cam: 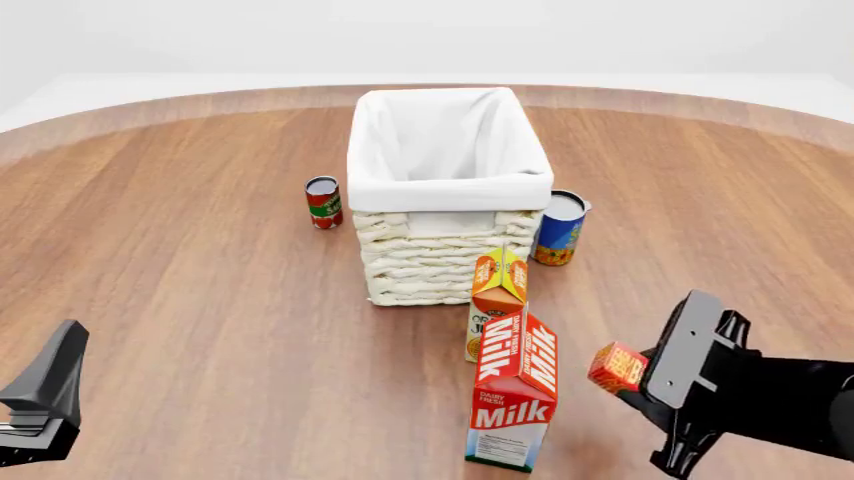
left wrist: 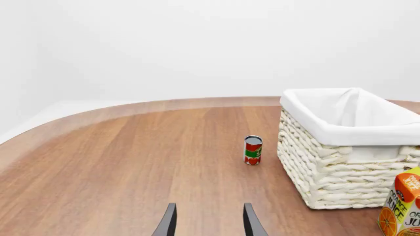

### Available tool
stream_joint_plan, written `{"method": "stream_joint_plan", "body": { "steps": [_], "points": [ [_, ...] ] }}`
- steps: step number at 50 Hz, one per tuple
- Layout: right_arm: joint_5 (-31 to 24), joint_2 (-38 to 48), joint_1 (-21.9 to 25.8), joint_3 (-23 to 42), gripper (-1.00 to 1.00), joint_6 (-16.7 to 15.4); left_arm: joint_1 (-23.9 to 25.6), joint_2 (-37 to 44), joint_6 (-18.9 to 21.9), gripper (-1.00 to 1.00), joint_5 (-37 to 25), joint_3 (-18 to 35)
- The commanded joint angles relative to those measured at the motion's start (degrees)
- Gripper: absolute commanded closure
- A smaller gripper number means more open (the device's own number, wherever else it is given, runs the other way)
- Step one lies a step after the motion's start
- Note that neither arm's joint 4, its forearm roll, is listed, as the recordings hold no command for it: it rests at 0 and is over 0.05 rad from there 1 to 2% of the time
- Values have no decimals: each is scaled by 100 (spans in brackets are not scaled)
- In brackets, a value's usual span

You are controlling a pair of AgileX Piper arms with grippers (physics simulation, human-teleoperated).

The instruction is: Pick up the butter and put it in the basket.

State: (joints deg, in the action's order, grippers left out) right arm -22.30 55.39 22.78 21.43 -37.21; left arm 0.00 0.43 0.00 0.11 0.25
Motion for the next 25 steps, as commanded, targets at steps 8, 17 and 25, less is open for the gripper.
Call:
{"method": "stream_joint_plan", "body": {
  "steps": [8, 17, 25],
  "points": [
    [-480, -1246, 304, 309, 100, 832, 0, 0, 0, -100, 0, 0],
    [-480, -1671, 460, 168, 100, 1234, 0, 0, 0, -100, 0, 0],
    [-493, -1762, 271, 258, 100, 1295, 0, 0, 0, -100, 0, 0]
  ]
}}
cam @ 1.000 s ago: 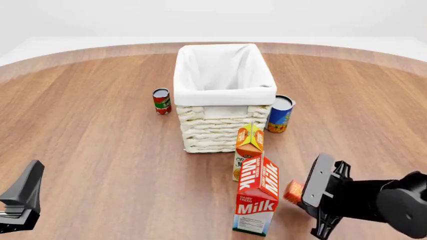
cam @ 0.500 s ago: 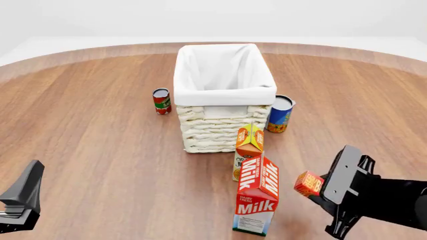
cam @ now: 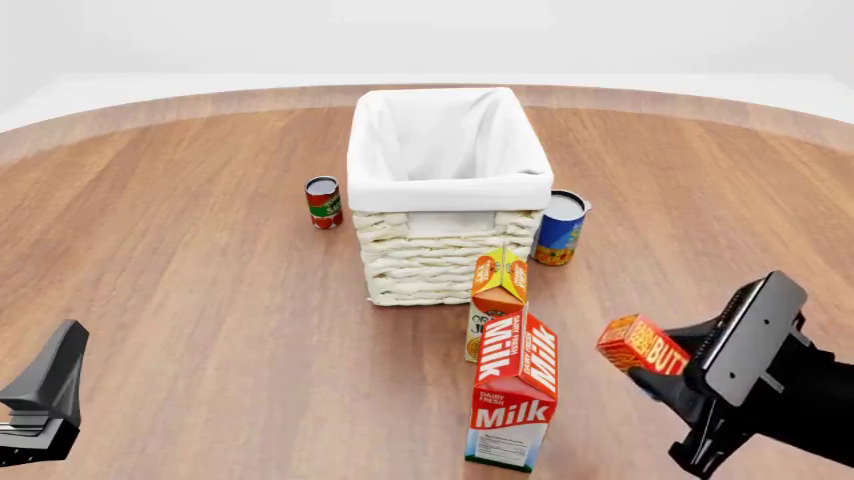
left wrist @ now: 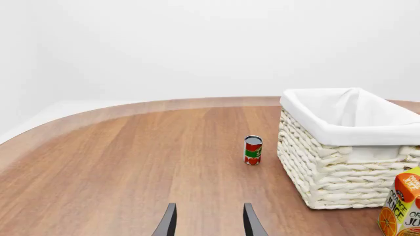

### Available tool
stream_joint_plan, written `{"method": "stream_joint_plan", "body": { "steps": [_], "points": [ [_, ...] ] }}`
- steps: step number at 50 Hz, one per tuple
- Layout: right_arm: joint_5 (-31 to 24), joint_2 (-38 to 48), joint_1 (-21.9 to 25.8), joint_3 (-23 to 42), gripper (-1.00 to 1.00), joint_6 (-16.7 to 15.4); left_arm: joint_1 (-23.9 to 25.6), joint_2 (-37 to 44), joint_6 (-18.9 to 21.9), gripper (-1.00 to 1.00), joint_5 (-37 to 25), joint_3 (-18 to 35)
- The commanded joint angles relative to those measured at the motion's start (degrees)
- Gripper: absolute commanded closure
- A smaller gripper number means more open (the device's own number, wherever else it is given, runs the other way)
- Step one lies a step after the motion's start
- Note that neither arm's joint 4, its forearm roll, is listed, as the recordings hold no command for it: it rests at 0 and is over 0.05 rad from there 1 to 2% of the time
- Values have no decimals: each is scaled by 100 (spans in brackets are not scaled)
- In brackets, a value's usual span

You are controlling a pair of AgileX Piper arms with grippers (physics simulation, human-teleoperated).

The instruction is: Pick up the butter and put it in the basket.

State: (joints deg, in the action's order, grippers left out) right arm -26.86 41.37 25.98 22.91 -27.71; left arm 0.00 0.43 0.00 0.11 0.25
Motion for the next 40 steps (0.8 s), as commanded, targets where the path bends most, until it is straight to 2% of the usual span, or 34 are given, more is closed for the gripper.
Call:
{"method": "stream_joint_plan", "body": {
  "steps": [1, 20, 40],
  "points": [
    [-57, -372, -63, 134, 100, 333, 0, 0, 0, -100, 0, 0],
    [-497, -529, -8, 877, 100, 410, 0, 0, 0, -100, 0, 0],
    [-802, -388, 176, 1611, 100, 286, 0, 0, 0, -100, 0, 0]
  ]
}}
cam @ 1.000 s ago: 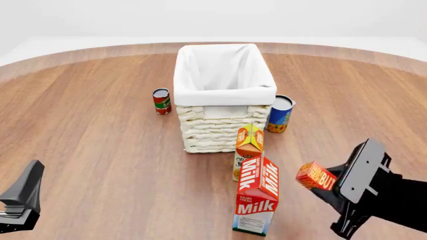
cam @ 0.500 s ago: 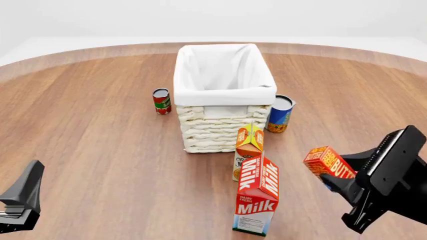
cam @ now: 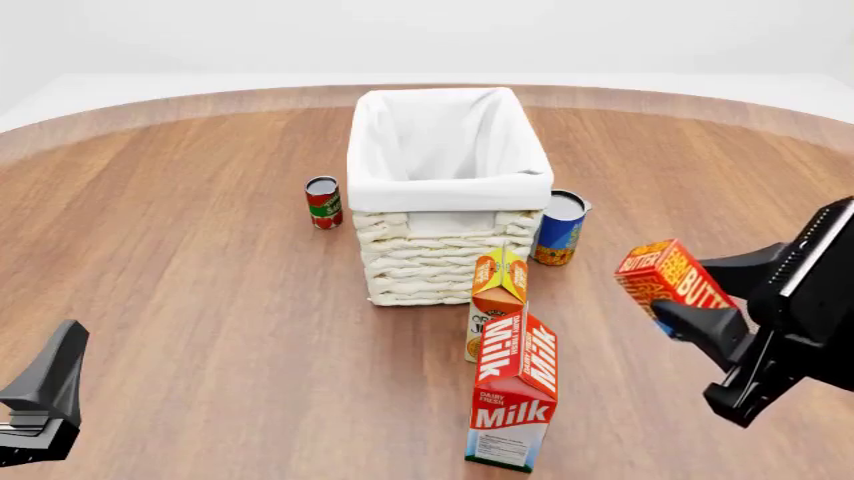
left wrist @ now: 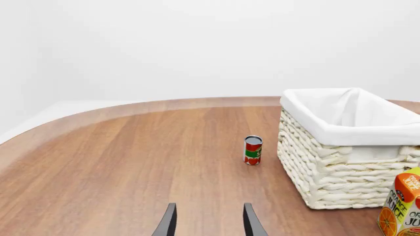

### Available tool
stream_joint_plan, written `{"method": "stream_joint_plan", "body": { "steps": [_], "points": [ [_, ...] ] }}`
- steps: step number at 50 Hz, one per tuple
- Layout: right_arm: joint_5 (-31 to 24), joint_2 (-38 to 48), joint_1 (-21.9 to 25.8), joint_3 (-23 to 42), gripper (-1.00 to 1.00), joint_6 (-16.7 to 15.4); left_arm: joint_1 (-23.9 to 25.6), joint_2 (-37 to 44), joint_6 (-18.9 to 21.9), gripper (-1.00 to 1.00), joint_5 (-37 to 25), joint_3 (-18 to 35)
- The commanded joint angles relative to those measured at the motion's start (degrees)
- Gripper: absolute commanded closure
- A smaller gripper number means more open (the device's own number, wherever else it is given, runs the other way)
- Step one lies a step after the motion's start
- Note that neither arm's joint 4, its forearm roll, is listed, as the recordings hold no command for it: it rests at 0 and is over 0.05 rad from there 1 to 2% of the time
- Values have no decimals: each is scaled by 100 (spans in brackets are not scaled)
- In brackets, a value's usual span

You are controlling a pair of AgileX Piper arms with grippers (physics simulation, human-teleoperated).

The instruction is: Pick up the butter and put it in the basket.

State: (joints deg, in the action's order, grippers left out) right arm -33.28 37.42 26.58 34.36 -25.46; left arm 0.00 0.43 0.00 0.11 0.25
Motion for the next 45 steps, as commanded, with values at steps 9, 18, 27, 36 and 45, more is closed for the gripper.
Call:
{"method": "stream_joint_plan", "body": {
  "steps": [9, 18, 27, 36, 45],
  "points": [
    [-262, 88, 174, 733, 100, 42, 0, 0, 0, -100, 0, 0],
    [-352, 161, 261, 982, 100, 69, 0, 0, 0, -100, 0, 0],
    [-466, 213, 310, 1224, 100, 34, 0, 0, 0, -100, 0, 0],
    [-644, 217, 437, 1552, 100, 110, 0, 0, 0, -100, 0, 0],
    [-715, 233, 514, 1624, 100, 204, 0, 0, 0, -100, 0, 0]
  ]
}}
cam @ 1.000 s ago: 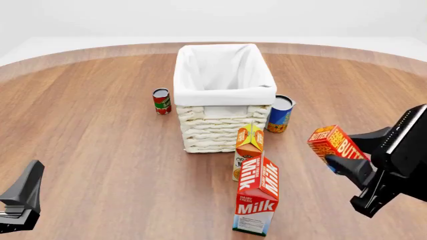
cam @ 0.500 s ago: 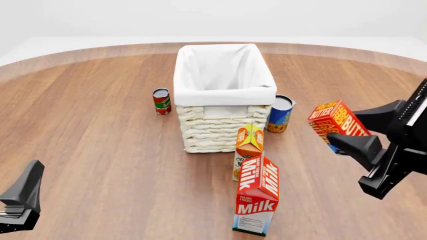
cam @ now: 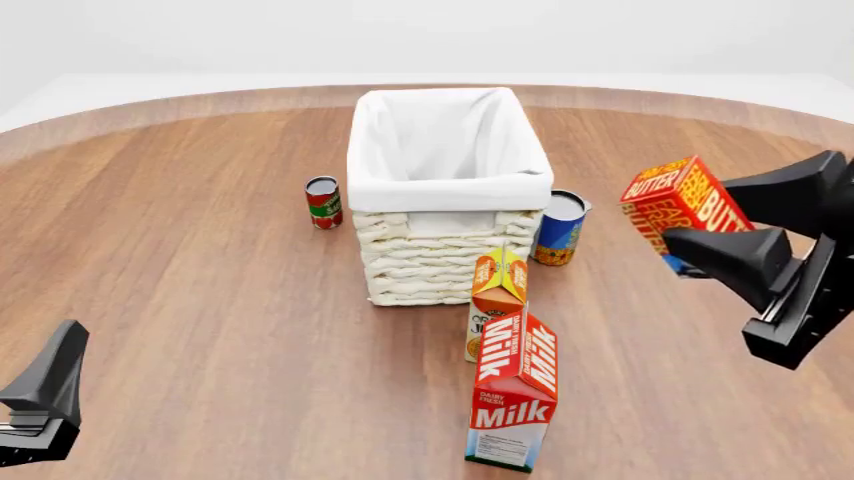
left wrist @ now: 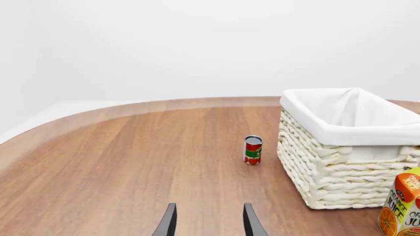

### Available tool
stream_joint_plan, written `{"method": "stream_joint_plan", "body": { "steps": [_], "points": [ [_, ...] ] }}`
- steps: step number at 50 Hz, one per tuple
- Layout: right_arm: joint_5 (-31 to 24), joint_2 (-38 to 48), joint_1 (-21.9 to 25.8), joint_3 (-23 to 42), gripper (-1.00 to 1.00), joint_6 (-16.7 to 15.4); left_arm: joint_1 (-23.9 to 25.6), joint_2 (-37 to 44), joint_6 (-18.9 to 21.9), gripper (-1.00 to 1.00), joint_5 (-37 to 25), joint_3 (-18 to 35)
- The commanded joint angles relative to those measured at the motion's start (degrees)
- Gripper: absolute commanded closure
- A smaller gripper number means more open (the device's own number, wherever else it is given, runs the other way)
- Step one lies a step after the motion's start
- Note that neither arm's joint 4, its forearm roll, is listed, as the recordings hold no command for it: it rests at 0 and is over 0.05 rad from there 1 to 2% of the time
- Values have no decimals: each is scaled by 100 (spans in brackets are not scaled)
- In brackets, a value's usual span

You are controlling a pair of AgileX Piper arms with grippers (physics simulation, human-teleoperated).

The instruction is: Pick up the butter and put it in the basket.

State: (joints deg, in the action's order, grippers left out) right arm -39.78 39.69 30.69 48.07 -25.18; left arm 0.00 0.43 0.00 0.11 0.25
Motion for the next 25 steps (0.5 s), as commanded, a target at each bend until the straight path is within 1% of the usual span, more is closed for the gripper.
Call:
{"method": "stream_joint_plan", "body": {
  "steps": [1, 9, 25],
  "points": [
    [-72, 22, 133, 286, 100, 223, 0, 0, 0, -100, 0, 0],
    [-61, 157, 241, 427, 100, 289, 0, 0, 0, -100, 0, 0],
    [-122, 353, 448, 849, 100, 244, 0, 0, 0, -100, 0, 0]
  ]
}}
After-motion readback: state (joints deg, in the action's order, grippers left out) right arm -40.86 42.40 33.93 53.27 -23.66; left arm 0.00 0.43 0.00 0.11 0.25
